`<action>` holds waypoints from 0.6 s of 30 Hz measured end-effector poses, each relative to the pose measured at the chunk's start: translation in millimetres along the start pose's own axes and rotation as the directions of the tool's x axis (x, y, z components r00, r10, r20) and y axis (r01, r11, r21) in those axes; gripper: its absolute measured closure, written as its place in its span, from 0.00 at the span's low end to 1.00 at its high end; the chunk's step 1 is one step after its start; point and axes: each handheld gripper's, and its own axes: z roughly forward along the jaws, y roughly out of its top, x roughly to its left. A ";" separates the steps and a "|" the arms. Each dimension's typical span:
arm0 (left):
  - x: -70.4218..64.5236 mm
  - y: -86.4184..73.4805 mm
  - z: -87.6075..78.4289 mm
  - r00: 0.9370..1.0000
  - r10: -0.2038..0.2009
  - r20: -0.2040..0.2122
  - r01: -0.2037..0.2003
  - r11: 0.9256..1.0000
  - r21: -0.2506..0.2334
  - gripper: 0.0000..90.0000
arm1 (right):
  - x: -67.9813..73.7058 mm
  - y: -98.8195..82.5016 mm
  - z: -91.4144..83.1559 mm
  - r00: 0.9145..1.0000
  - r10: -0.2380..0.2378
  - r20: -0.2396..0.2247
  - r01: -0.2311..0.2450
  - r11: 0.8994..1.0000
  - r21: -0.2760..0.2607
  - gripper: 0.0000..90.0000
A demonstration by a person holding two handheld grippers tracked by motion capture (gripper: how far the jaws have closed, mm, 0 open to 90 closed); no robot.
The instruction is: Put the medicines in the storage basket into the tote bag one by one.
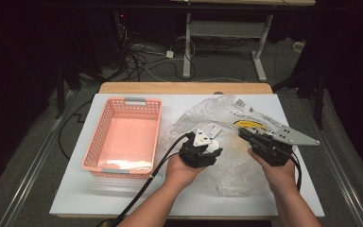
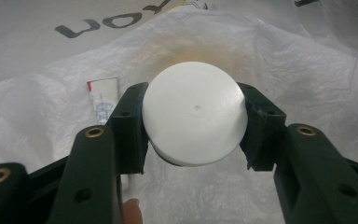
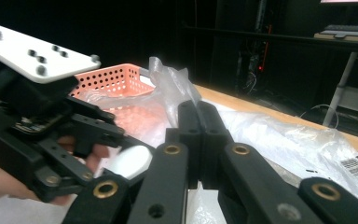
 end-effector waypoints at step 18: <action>0.3 7.0 48.1 0.999 -0.006 -0.032 0.008 0.998 0.064 0.54 | -6.9 -0.7 -1.7 1.000 0.016 0.022 -0.016 1.000 -0.005 1.00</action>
